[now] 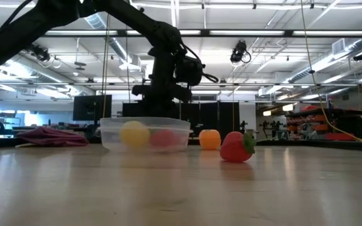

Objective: Pick and placing Produce into tupperware
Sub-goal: Put the brown potato into the transparent bin

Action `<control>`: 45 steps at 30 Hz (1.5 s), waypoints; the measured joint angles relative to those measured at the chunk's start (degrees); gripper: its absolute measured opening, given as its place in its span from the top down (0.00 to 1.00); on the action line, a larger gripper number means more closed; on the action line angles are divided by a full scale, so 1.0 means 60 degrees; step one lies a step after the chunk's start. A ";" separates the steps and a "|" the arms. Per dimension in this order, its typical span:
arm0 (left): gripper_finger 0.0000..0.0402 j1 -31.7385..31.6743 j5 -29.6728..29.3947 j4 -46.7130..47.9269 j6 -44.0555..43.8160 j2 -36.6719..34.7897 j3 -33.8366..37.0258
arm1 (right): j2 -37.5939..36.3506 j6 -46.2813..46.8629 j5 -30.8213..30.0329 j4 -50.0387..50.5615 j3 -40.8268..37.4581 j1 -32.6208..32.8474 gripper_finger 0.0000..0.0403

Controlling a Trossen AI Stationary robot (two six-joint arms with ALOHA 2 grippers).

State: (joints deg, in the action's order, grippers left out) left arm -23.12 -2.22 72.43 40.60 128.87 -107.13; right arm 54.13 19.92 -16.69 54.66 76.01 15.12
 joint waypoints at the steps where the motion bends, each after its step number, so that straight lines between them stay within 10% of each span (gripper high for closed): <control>1: 0.44 -0.0020 0.0003 0.0004 -0.0079 0.0084 -0.0013 | 0.0000 0.0003 0.0000 0.0000 0.0000 0.0002 0.40; 32: 0.57 0.0068 -0.1326 0.0268 -0.0389 0.0598 -0.0055 | 0.0004 0.0001 -0.0003 0.0035 0.0000 0.0002 0.40; 45: 0.73 0.0626 -0.1950 0.1394 -0.0923 0.0576 -0.2260 | 0.0004 -0.0006 -0.0004 0.0032 0.0000 -0.0001 0.40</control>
State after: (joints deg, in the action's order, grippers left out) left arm -19.37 -13.92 80.80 35.06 132.33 -120.69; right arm 54.15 19.88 -16.71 54.85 76.01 15.11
